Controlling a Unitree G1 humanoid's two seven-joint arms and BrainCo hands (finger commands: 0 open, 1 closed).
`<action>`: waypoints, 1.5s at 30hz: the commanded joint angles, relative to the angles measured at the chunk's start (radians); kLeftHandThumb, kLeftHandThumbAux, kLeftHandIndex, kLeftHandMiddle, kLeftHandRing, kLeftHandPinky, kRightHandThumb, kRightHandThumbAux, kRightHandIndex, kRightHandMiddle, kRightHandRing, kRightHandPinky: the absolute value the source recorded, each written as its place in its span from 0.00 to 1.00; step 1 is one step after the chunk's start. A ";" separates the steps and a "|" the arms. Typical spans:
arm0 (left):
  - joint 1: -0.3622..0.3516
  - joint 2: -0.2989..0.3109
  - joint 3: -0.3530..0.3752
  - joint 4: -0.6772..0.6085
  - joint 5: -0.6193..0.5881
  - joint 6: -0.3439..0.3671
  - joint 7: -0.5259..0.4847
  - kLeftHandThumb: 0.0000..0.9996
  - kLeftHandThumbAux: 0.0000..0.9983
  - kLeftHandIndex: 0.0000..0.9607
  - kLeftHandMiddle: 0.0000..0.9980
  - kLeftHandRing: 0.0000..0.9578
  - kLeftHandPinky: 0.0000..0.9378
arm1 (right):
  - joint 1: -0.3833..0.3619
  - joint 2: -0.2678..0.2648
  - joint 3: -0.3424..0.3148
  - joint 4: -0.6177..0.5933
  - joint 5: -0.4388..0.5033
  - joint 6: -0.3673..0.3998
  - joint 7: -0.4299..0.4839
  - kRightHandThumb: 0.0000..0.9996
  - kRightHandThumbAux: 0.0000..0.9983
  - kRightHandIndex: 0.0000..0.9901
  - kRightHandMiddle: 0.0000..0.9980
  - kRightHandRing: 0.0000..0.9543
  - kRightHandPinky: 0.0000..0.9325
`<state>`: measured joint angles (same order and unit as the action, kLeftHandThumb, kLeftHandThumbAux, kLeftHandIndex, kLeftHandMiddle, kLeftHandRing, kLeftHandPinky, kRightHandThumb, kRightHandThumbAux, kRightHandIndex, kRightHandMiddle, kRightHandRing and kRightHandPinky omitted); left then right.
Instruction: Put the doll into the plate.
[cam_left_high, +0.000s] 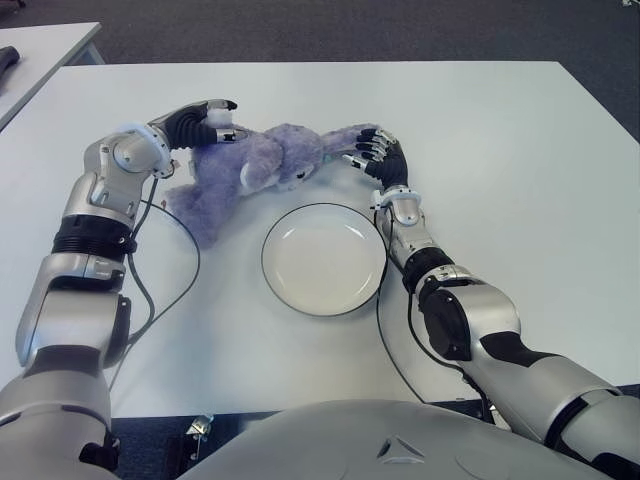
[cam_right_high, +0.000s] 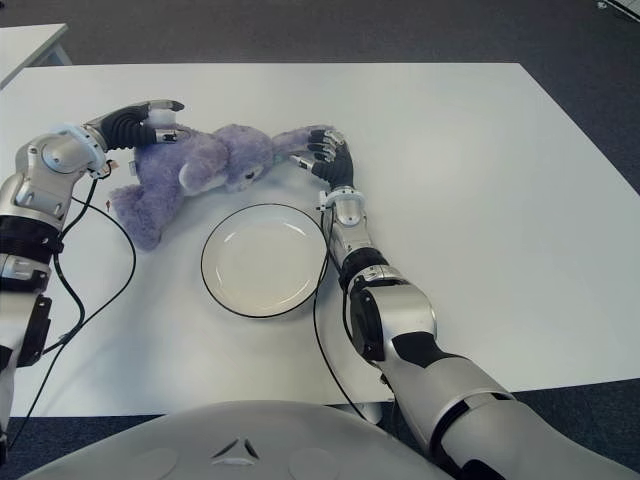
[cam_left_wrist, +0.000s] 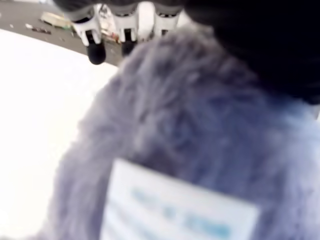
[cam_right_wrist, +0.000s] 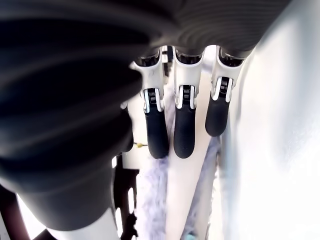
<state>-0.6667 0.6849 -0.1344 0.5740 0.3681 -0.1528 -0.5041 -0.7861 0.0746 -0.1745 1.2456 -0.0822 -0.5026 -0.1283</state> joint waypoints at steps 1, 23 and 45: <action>0.119 -0.016 -0.007 -0.179 -0.080 0.124 -0.132 0.18 0.38 0.00 0.00 0.00 0.00 | 0.199 0.103 -0.005 0.125 -0.002 0.111 -0.005 0.09 0.95 0.30 0.32 0.31 0.25; 0.225 -0.014 0.038 -0.431 -0.244 0.437 -0.243 0.20 0.42 0.00 0.00 0.00 0.04 | 0.199 0.105 0.003 0.125 -0.016 0.120 -0.031 0.12 0.94 0.31 0.32 0.31 0.25; 0.360 -0.070 -0.005 -0.511 -0.169 0.439 -0.051 0.33 0.43 0.00 0.12 0.29 0.45 | 0.197 0.109 0.005 0.124 -0.019 0.121 -0.047 0.17 0.96 0.31 0.33 0.32 0.26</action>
<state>-0.3402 0.6661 -0.0618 -0.0045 0.1120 0.2986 -0.6362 -0.7860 0.0747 -0.1573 1.2459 -0.1114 -0.5026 -0.1718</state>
